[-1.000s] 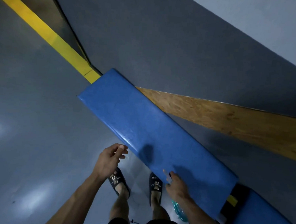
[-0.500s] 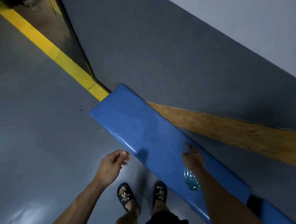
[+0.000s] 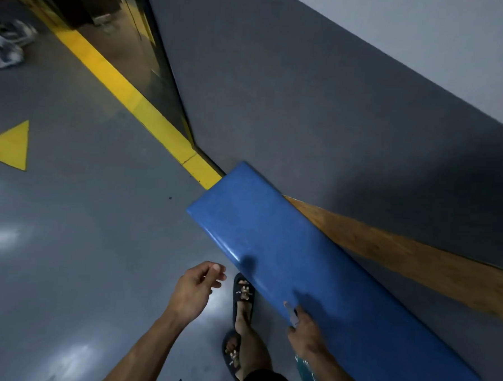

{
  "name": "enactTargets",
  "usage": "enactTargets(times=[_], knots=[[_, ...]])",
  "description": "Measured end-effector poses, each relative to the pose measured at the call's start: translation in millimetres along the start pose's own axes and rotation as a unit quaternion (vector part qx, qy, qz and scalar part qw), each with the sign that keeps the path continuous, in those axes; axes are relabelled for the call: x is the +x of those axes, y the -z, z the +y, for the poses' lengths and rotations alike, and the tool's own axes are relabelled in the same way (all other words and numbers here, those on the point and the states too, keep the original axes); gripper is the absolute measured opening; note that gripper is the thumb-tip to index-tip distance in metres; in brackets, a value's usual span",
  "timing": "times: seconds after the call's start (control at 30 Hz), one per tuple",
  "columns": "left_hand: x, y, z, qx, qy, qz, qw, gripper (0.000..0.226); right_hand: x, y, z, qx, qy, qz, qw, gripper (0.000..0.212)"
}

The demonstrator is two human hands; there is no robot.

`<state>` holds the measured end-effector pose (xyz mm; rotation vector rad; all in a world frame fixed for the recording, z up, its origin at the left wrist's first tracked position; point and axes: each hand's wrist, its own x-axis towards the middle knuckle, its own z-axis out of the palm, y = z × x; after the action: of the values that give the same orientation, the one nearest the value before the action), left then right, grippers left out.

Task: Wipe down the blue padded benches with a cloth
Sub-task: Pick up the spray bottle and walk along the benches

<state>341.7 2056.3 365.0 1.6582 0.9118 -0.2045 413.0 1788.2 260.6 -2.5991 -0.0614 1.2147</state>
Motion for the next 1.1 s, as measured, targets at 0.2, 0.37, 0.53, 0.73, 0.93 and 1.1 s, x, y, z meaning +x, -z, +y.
enactTargets(times=[0.2,0.37,0.53,0.73,0.93,1.1], knots=[[46,25,21,0.019,0.006,-0.004,1.000,0.026,57,51,-54,0.096,0.022,0.060,0.993,0.037],[78,38,49,0.021,0.002,-0.003,1.000,0.027,106,102,-102,0.142,0.026,0.104,0.984,0.020],[104,57,67,0.012,0.003,0.011,1.000,0.026,139,124,-138,0.153,0.030,0.102,0.982,0.014],[129,79,68,0.012,0.011,0.018,1.000,0.025,129,93,-159,0.061,0.055,0.034,0.996,0.032],[154,111,63,0.009,0.006,0.003,1.000,0.026,105,27,-171,-0.062,0.077,-0.035,0.995,0.047],[177,154,49,-0.009,0.008,-0.021,1.000,0.025,91,-3,-208,-0.090,0.063,-0.028,0.994,0.049]])
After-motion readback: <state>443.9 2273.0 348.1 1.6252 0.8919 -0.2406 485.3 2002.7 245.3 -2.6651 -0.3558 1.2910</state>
